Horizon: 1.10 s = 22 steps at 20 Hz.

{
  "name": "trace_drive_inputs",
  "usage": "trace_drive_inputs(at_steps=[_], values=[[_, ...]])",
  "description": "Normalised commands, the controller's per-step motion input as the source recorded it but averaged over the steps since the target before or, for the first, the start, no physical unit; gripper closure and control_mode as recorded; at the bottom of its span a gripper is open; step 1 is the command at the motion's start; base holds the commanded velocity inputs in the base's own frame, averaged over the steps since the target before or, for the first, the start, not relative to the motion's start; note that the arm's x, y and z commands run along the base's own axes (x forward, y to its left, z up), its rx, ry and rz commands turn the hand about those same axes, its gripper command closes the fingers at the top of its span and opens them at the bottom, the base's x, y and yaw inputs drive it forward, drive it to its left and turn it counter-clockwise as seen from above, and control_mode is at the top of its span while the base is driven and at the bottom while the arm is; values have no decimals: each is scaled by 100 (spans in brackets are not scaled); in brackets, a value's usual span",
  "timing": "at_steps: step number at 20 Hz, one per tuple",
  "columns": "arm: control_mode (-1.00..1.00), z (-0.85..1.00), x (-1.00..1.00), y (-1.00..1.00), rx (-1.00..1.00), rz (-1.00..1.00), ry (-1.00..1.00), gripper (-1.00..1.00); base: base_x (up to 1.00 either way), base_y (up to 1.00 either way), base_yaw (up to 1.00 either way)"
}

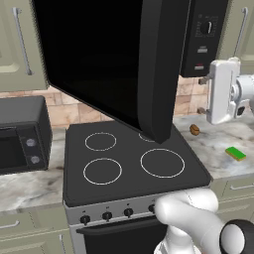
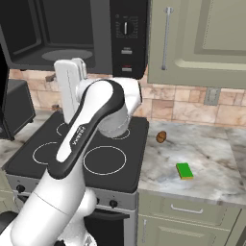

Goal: Place the sponge inside the microwave to prepare for sanitizing.

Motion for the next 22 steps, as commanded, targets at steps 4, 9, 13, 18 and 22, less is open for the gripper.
trace_drive_inputs(at_steps=[4, 9, 13, 18, 22], values=[[-100, 18, 0, 61, 9, 0, 12, -100, 0, 0, 0], [-100, 24, 3, 67, 4, 2, 17, -100, 0, 0, 0], [-100, 46, 22, 55, 0, 8, 20, -100, 0, 0, 0], [-100, 28, 25, 53, -4, 19, 20, -100, 0, 0, 0], [-100, 8, 21, 68, -8, 28, 24, -100, 0, 0, 0]])
